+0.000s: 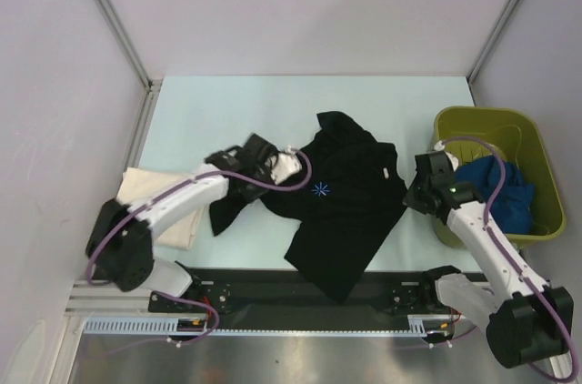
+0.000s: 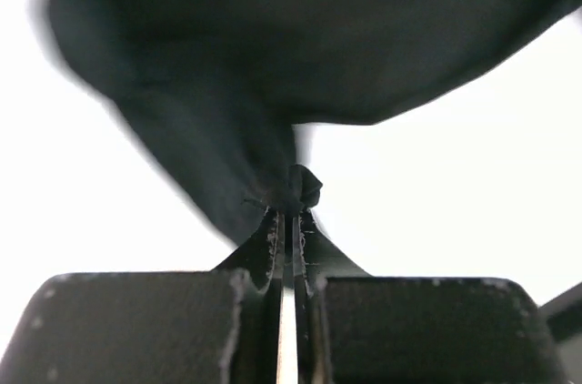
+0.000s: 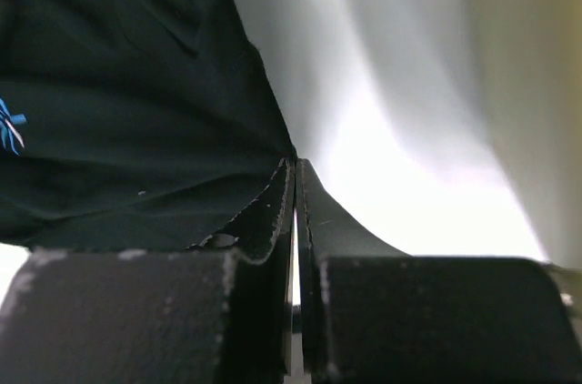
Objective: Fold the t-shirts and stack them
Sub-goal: Flatten the tshirt out
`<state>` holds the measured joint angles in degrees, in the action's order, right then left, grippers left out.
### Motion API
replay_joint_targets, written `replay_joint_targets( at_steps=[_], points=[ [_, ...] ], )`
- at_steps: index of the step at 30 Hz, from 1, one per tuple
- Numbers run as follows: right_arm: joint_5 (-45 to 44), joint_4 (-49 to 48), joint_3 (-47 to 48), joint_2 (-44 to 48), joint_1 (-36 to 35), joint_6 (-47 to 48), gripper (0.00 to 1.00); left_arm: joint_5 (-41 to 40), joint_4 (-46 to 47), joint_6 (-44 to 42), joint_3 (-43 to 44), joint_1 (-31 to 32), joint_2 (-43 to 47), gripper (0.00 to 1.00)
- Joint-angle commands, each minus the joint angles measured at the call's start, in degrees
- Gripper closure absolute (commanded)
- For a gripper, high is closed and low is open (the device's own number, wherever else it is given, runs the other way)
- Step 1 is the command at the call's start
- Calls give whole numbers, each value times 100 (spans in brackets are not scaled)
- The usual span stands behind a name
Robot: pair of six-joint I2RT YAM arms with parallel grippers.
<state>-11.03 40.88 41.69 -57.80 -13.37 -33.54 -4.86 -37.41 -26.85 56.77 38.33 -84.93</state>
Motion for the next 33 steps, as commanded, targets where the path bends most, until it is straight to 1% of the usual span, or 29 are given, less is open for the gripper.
replay_joint_targets(
  at_steps=[1, 2, 3, 5, 6, 7, 9, 12, 13, 16, 17, 18, 19, 20, 21, 22, 23, 24, 25, 26, 27, 28, 29, 30, 31, 33],
  points=[
    [-14, 657, 715, 593, 220, 225, 100, 863, -968, 171, 1185, -526, 1196, 100],
    [-22, 901, 839, 699, 299, 286, 100, 1108, -1327, 180, 1605, -676, 1319, 100],
    [-40, 1017, 936, 761, 317, 313, 100, 1215, -1478, 180, 1783, -999, 1538, 100],
    [-40, 1315, 1191, 901, 335, 348, 100, 1426, -1768, 128, 2099, -1326, 1680, 100],
    [4, 1378, 1244, 928, 335, 374, 100, 1462, -1813, 84, 2127, -1615, 1751, 100],
    [30, 1431, 1332, 955, 335, 392, 100, 1462, -1823, 31, 2066, -1748, 1769, 99],
    [4, 1431, 1377, 973, 335, 436, 100, 1462, -1595, -66, 1882, -2116, 1743, 100],
    [91, 1099, 1342, 754, 361, 559, 100, 1462, -1024, -189, 1565, -2504, 1375, 100],
    [135, 827, 1342, 657, 370, 637, 100, 1410, -875, -189, 1539, -2566, 1017, 100],
    [22, 265, 1306, 78, 379, 804, 100, 1532, -427, -224, 1722, -2751, 391, 99],
    [-31, 158, 1332, -89, 405, 831, 100, 1532, -138, -259, 1758, -2786, -29, 98],
    [-101, 61, 1402, -422, 414, 875, 100, 1506, -48, -285, 1810, -2839, -233, 97],
    [-154, -36, 1447, -573, 449, 902, 100, 1462, 5, -320, 1889, -2857, -435, 94],
    [-189, -184, 1491, -705, 466, 919, 100, 1401, 49, -382, 2073, -2866, -872, 91],
    [-233, -256, 1569, -845, 475, 937, 100, 1348, 58, -391, 2179, -2866, -1042, 85],
    [-259, -352, 1596, -1047, 501, 946, 100, 1182, 58, -391, 2354, -2866, -1226, 57],
    [-251, -370, 1640, -1153, 502, 981, 96, 1076, 93, -330, 2425, -2866, -1350, 40],
    [-216, -371, 1701, -1250, 510, 998, 88, 945, 111, -277, 2496, -2857, -1490, 31],
    [-207, -231, 1850, -1416, 502, 998, 69, 839, 146, -216, 2540, -2857, -1492, 26],
    [-198, -134, 1930, -1453, 502, 998, 61, 725, 198, -180, 2497, -2857, -1440, 25],
    [-233, -38, 1983, -1479, 493, 1025, 56, 706, 251, -215, 2418, -2848, -1143, 25],
    [-259, 164, 2053, -1454, 475, 1042, 49, 663, 321, -276, 2104, -2822, -958, 24],
    [-312, 270, 2071, -1305, 397, 1042, 47, 514, 496, -451, 1892, -2796, -686, 24],
    [-443, 367, 2054, -1191, 353, 1025, 45, 495, 585, -566, 1655, -2708, -205, 24],
    [-505, 594, 2045, -1077, 291, 999, 43, 312, 673, -863, 1122, -2647, 87, 24],
    [-637, 841, 1992, -725, 151, 824, 42, 145, 788, -1268, 531, -2454, 562, 26]
  ],
)
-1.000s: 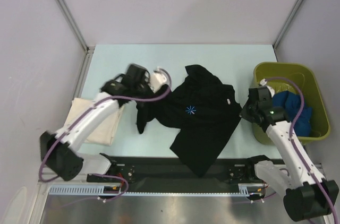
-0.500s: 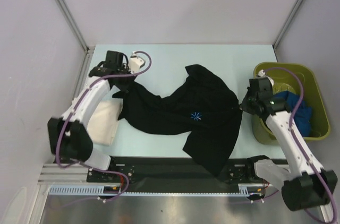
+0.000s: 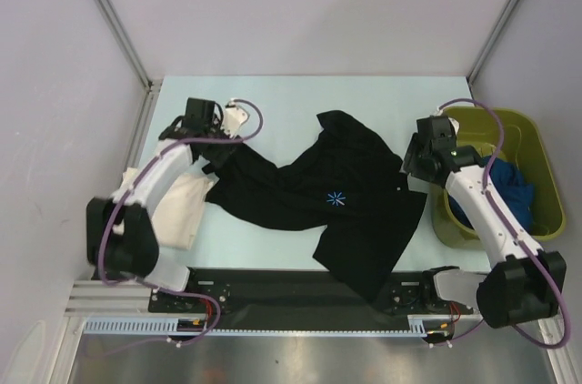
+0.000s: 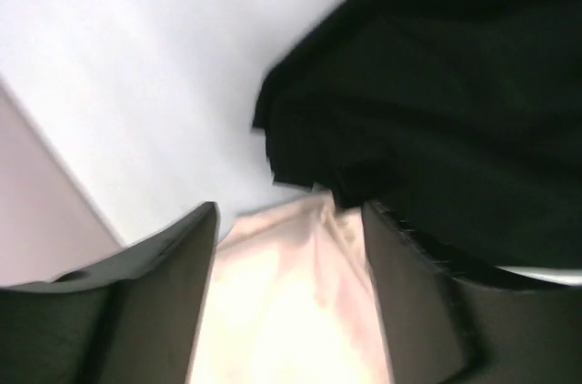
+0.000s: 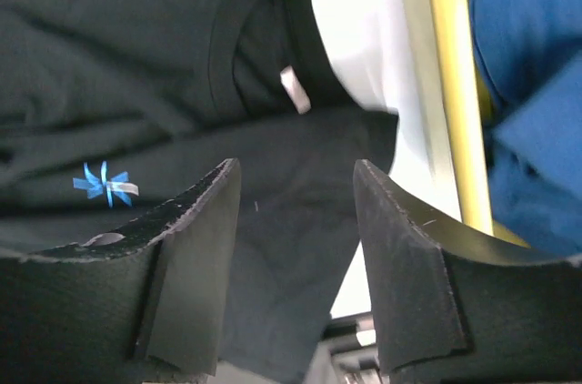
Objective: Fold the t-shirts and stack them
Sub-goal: Flatten the tshirt out
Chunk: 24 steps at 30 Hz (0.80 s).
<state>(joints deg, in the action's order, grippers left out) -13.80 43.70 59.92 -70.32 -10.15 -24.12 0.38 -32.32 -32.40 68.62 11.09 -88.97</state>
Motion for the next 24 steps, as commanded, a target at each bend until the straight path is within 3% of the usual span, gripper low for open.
replay_joint_targets(
  at_steps=[1, 4, 6, 10, 15, 24],
  points=[
    [-395, 804, 143, 633, -215, -180, 42, -442, 296, -897, -944, 340, 1404, 33],
    [-395, 1296, -24, 932, -329, -469, 41, -653, 217, -1286, -1851, 438, 1768, 40],
    [-168, 1412, -329, 1160, -443, -698, 41, -872, 120, -1278, -2238, 438, 1760, 40],
    [-53, 1317, -1086, 1530, -926, -1444, 41, -1057, 549, -1050, -2739, 438, 1655, 28],
    [369, 895, -1711, 1557, -980, -1815, 41, -1058, 806, -663, -2626, 438, 883, 27],
    [369, 525, -2028, 1417, -997, -2000, 41, -777, 990, -390, -2503, 473, 547, 53]
  ],
)
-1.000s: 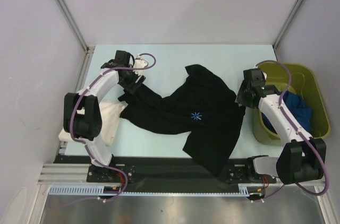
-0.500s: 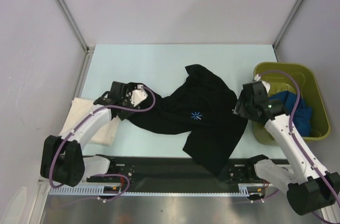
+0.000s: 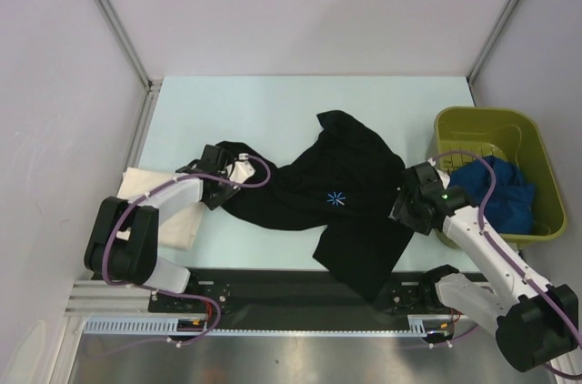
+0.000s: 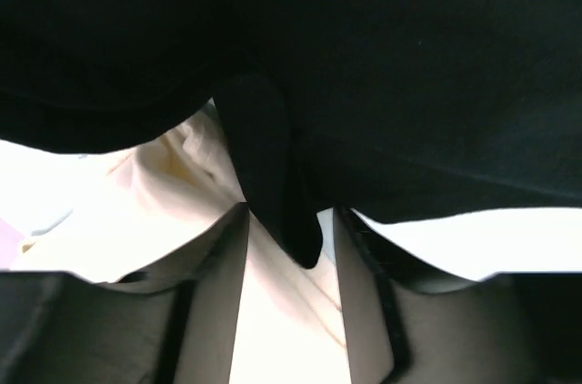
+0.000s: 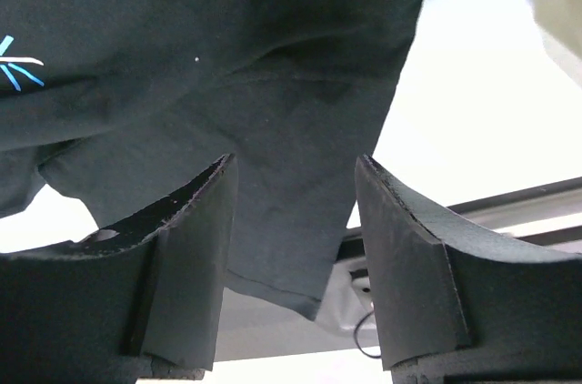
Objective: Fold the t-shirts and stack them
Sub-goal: Flatten the tshirt out
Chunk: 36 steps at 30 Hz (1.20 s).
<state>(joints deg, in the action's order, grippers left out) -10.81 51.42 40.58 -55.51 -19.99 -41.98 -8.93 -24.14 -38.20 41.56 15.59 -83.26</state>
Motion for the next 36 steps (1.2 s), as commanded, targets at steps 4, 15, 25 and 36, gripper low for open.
replay_joint_targets(
  at_steps=[4, 15, 25, 36],
  points=[
    [131, -483, -252, -127, -23, -293, 41, 233, 111, 216, 186, 23, 64, 56],
    [167, -966, -603, -628, -31, -443, 41, 128, 102, 242, 124, 49, 56, 97],
    [-376, -388, -735, -278, -163, -1100, 39, 436, -1134, 734, 896, -65, 1004, 100],
    [-572, -1160, -1333, -715, -286, -1674, 40, 761, -1997, 1095, 1583, -557, 1374, 100]
  ],
)
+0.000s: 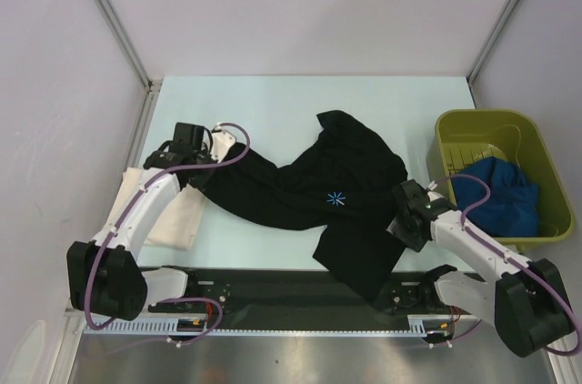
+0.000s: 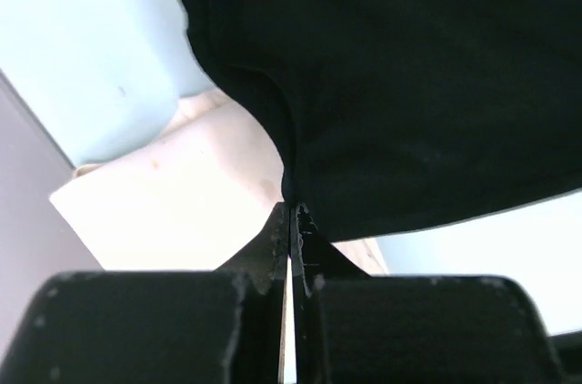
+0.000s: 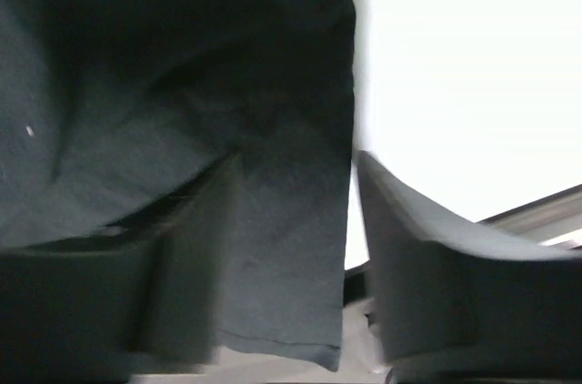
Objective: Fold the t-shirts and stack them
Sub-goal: Flatten the tshirt out
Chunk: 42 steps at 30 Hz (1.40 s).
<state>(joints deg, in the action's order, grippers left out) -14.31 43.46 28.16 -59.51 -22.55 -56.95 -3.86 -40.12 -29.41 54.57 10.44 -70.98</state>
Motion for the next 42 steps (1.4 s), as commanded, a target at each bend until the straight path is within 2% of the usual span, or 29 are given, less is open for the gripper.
replay_joint_targets(
  at_steps=[1, 3, 4, 7, 10, 14, 15, 17, 18, 22, 24, 25, 28, 32, 35, 39, 42],
  points=[
    [-257, -356, 13, -516, -92, -176, 47, 271, -418, 234, 370, -50, 163, 100],
    [-178, -417, 66, -658, -110, -19, 65, 280, -453, 260, 441, -103, 190, 100],
    [-134, -461, 75, -659, -101, 52, 79, 289, -488, 278, 510, -112, 199, 100],
    [-116, -409, 128, -466, -92, 70, 100, 245, -619, 278, 668, -173, 234, 100],
    [-177, -199, 557, 43, -57, 210, 100, 254, -839, 278, 993, -287, 269, 100],
    [-239, 504, 2005, 430, 162, 763, 100, 490, -1269, 295, 1784, -551, 234, 100],
    [-257, 810, 2748, 501, 293, 895, 100, 613, -1549, 304, 2003, -595, 216, 100],
    [-371, 1241, 3604, 545, 434, 1308, 100, 710, -1823, 304, 2741, -736, 146, 100],
    [-389, 1365, 4426, 554, 574, 1448, 100, 815, -2103, 322, 3031, -788, 128, 100],
    [-240, 1551, 6233, 510, 778, 1994, 100, 1010, -2588, 401, 4900, -1017, 111, 100],
    [-143, 1577, 6936, 431, 778, 2214, 100, 861, -2589, 453, 5457, -1017, 198, 100],
    [-56, 1604, 7627, 301, 778, 2275, 100, 660, -2589, 462, 5964, -1017, 225, 100],
    [155, 1657, 8571, 124, 778, 2451, 100, 386, -2527, 427, 6774, -1017, 365, 100],
    [253, 1631, 10011, 62, 778, 2513, 100, -395, -2133, 348, 6945, -1017, 760, 100],
    [297, 1508, 10419, 70, 752, 2548, 100, -528, -1991, 269, 6892, -1017, 901, 100],
    [279, 1095, 10158, 19, 542, 2653, 100, -563, -1869, 234, 6524, -1017, 840, 100],
    [156, 577, 9972, -166, 374, 2873, 100, -599, -1702, 260, 6417, -1017, 473, 100]
  ],
)
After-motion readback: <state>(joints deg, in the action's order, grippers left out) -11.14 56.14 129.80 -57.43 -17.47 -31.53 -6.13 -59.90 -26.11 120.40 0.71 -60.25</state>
